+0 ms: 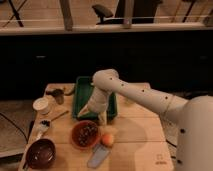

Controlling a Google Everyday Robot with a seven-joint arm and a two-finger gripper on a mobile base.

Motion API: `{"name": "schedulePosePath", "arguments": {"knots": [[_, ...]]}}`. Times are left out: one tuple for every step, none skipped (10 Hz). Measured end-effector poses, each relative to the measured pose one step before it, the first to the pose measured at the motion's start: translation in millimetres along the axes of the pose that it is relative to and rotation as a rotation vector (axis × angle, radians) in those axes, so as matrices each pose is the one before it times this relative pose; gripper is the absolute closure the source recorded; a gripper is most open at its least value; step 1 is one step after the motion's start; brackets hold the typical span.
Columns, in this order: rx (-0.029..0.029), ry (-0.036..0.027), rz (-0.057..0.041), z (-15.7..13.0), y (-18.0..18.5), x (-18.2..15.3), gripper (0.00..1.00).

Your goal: Place grapes in red bowl

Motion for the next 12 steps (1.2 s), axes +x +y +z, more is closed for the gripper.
{"name": "schedulePosePath", "arguments": {"knots": [[0.00262, -0.00190, 0.00043, -1.40, -1.16, 0.63, 0.20], [0.00203, -0.00117, -0.00039, -1.16, -1.19, 0.36, 0.20], [0.00355, -0.00294, 0.00064, -1.51, -1.64, 0.98, 0.20], [0.00075, -0.00116, -0.00020, -0.39, -0.59, 0.08, 0.20], [-0.00011, -0.00001, 0.00007, 0.06, 0.10, 0.03, 0.20], [0.00006, 0.00005, -0.00014, -0.03, -0.07, -0.02, 0.20], [0.00000, 0.00000, 0.00012, 0.01, 0.05, 0.03, 0.20], [-0.00002, -0.00004, -0.00003, 0.02, -0.02, -0.02, 0.20], [-0.00001, 0.00002, -0.00002, -0.01, -0.01, 0.00, 0.20], [0.00001, 0.00008, 0.00009, -0.02, 0.04, 0.04, 0.20], [-0.00003, -0.00011, -0.00010, 0.05, -0.04, -0.04, 0.20], [0.00001, -0.00003, 0.00005, 0.02, 0.01, 0.02, 0.20]]}}
